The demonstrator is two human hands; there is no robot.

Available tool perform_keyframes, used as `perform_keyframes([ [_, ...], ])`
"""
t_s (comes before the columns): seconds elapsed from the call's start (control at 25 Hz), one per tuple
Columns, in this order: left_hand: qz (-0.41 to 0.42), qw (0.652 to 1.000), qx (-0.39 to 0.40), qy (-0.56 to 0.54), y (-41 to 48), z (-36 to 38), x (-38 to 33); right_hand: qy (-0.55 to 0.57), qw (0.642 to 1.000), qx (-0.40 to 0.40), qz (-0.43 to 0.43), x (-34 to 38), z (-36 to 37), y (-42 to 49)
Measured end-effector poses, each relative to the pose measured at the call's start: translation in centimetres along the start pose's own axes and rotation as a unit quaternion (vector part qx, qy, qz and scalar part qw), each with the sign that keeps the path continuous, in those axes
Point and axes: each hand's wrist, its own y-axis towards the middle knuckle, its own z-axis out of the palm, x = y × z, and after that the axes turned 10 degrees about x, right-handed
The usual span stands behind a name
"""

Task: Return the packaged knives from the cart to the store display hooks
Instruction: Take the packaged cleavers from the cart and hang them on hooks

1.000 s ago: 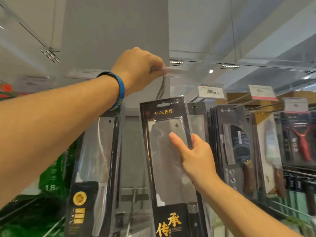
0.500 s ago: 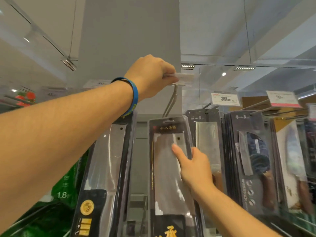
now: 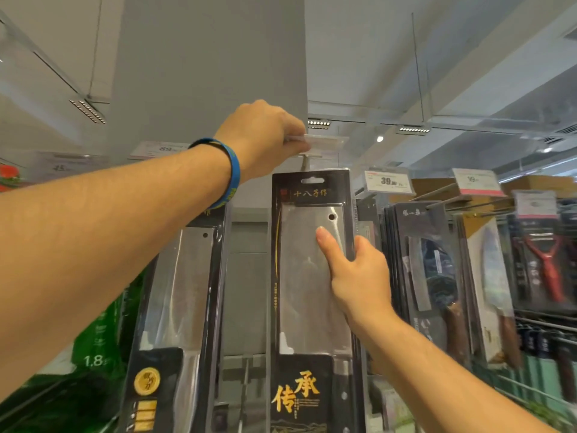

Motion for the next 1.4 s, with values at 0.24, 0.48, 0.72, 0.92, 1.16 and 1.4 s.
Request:
perform_keyframes([
  [0.24,-0.013,1.000,-0.006,0.012,0.0,0.1,-0.1,-0.017,0.999,0.034,0.015,0.5,0.6,0.2],
  [0.48,-0.019,1.000,0.007,0.010,0.0,-0.1,-0.2,-0.083,0.991,0.107,0.009,1.2,0.7,0.8],
  [0.72,-0.021,1.000,0.015,0.012,0.0,-0.3,-0.3,0.045,0.995,0.062,0.057,0.6,-0.8,0.5],
  [0.92,-0.032,0.999,0.030,0.008,-0.1,-0.5,-0.3,0.056,0.992,0.087,0.077,1.5,-0.1,0.2],
  [1.16,-0.019,0.999,0.040,0.009,-0.2,-0.5,-0.5,0.067,0.990,0.091,0.081,0.9,0.1,0.6],
  [1.4,-0.035,0.998,0.046,-0.010,-0.3,-0.3,-0.3,0.014,0.992,0.117,0.054,1.1,1.6,0.3],
])
